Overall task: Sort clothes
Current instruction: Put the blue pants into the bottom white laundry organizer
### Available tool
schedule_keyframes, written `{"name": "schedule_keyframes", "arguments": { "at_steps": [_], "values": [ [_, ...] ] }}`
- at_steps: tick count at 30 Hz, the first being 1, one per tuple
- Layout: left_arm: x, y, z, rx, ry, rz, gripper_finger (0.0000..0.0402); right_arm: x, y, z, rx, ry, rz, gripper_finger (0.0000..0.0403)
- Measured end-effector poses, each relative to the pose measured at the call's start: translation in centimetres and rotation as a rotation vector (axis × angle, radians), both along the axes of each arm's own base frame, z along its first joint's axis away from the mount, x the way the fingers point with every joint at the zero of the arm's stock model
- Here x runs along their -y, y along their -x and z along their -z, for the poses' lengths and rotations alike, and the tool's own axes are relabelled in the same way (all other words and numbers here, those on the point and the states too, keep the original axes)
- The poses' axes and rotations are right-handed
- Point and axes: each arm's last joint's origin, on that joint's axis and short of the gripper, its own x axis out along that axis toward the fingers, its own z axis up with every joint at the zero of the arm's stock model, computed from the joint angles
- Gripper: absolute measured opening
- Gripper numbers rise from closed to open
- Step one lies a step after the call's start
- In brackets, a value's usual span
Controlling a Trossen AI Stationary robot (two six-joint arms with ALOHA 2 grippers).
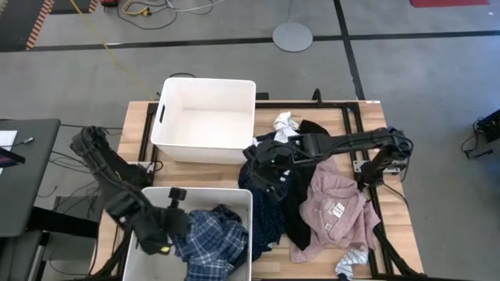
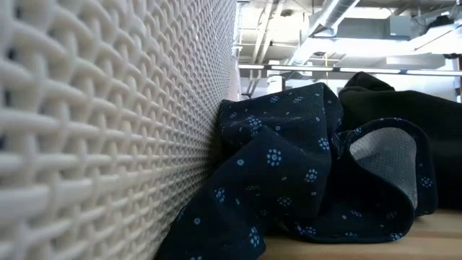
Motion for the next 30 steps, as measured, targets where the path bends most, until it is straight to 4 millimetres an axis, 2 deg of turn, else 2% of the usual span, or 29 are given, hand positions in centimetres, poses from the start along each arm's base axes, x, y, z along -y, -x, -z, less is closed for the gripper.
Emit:
{"name": "schedule_keyframes", "arguments": {
  "at_steps": [10, 14, 21, 26, 30],
  "values": [
    [-0.9, -2.2, 5.8, -0.094, 0.116, -0.022, 0.0, -1.4, 1.1, 0.9, -0.134, 0.009, -0.004, 0.0172],
    [-1.4, -2.1, 7.9, -0.14, 0.131, -0.069, 0.0, -1.6, 1.5, 0.8, -0.152, 0.023, 0.009, 0.0172],
    [-2.4, -1.6, 11.9, -0.258, 0.178, -0.134, 0.0013, -1.6, 2.5, -0.6, -0.11, 0.005, 0.018, 0.0172],
    [-2.5, -1.6, 12.0, -0.259, 0.177, -0.138, 0.0052, -1.9, 3.4, -1.9, -0.06, -0.007, 0.006, 0.0172],
    [-2.0, -2.2, 10.1, -0.214, 0.207, -0.115, 0.0114, -2.4, 4.1, -2.9, -0.018, -0.015, -0.012, 0.0172]
  ]
}}
